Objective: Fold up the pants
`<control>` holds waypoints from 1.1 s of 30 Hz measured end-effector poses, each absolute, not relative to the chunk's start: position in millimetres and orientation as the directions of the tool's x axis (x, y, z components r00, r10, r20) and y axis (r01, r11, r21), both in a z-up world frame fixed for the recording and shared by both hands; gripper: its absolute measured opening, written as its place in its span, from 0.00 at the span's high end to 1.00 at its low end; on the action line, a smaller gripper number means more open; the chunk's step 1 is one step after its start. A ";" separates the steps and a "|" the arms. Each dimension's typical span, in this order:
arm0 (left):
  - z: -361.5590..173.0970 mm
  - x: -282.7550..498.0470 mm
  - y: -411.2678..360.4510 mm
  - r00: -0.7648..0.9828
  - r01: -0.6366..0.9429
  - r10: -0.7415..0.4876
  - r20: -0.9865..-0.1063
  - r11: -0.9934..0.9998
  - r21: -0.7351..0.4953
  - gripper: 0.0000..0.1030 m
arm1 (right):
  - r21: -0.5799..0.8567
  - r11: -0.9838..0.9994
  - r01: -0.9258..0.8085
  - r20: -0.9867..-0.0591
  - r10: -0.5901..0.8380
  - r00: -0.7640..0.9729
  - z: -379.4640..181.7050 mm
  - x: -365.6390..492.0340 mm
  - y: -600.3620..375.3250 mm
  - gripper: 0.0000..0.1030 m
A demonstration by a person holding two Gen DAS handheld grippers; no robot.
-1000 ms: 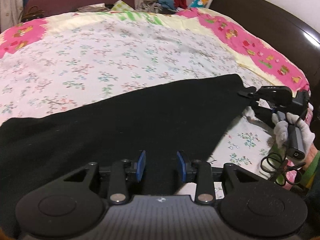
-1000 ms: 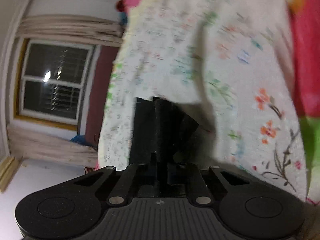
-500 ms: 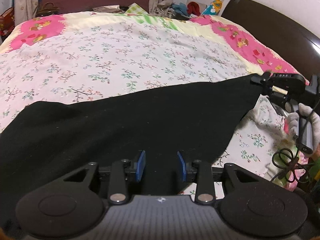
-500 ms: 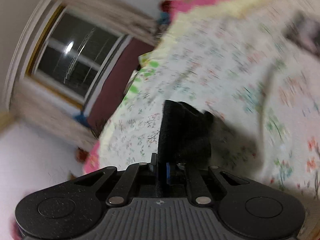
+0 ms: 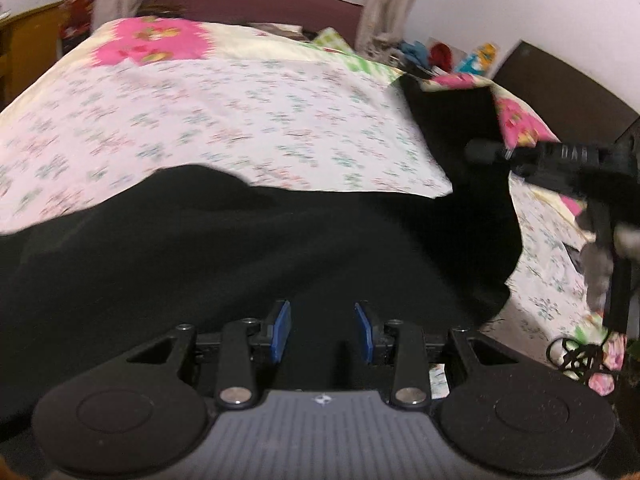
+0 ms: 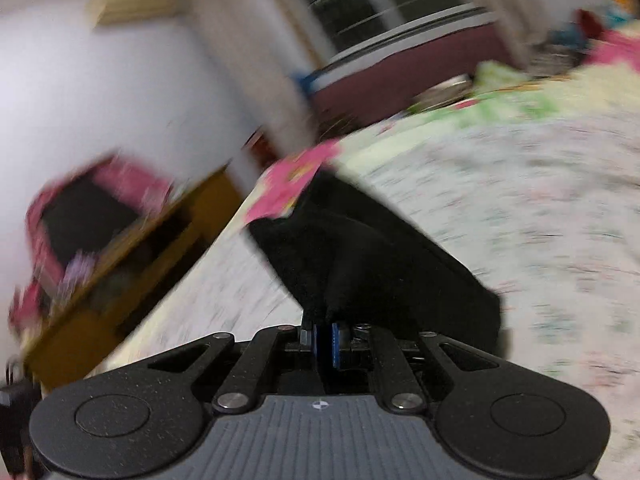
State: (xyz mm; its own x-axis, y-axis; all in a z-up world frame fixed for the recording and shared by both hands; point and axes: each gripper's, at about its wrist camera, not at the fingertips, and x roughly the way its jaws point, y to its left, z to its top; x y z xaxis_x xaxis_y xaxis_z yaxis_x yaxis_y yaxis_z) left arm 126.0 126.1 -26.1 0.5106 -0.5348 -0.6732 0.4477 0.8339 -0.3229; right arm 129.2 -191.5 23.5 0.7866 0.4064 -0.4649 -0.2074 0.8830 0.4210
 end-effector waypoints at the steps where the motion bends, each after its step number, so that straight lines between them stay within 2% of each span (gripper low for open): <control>1: -28.1 125.3 134.0 0.516 0.435 -0.532 -0.671 0.838 -0.330 0.58 | 0.406 0.881 -0.242 -0.490 0.434 0.756 18.5 131.7 -177.1 0.99; 5: -36.2 123.6 160.3 0.535 0.385 -0.518 -0.667 0.852 -0.353 0.58 | 0.353 0.869 -0.346 -0.608 0.494 0.621 -11.0 136.3 -129.7 0.99; 9: -42.8 124.9 176.0 0.542 0.342 -0.511 -0.668 0.860 -0.380 0.58 | 0.321 0.864 -0.388 -0.673 0.496 0.549 -27.7 119.8 -109.2 0.98; 16: -45.6 128.6 169.9 0.537 0.334 -0.518 -0.665 0.855 -0.396 0.58 | 0.367 0.856 -0.364 -0.637 0.516 0.572 -20.9 129.7 -102.6 0.98; 18: -42.7 128.9 166.7 0.532 0.343 -0.528 -0.662 0.849 -0.401 0.58 | 0.317 0.856 -0.408 -0.631 0.511 0.583 -18.4 126.4 -85.6 0.98; 21: -38.4 130.7 163.3 0.535 0.361 -0.518 -0.667 0.854 -0.374 0.58 | 0.201 0.867 -0.456 -0.671 0.461 0.581 -30.5 117.5 -65.0 0.95; 27: -38.9 131.6 168.9 0.540 0.334 -0.492 -0.683 0.870 -0.362 0.58 | 0.251 0.861 -0.442 -0.660 0.486 0.573 -35.9 113.1 -75.3 0.95; 33: -38.7 133.2 164.7 0.530 0.328 -0.487 -0.694 0.873 -0.362 0.58 | 0.216 0.862 -0.459 -0.674 0.472 0.568 -43.4 112.9 -70.2 0.93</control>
State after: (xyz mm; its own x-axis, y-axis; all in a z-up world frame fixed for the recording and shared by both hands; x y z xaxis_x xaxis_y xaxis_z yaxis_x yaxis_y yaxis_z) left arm 133.2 164.7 -38.7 0.5302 -0.4872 -0.6939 0.3283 0.8725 -0.3619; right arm 112.9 -70.2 -43.4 0.5683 0.4720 -0.6740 -0.4595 0.8616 0.2159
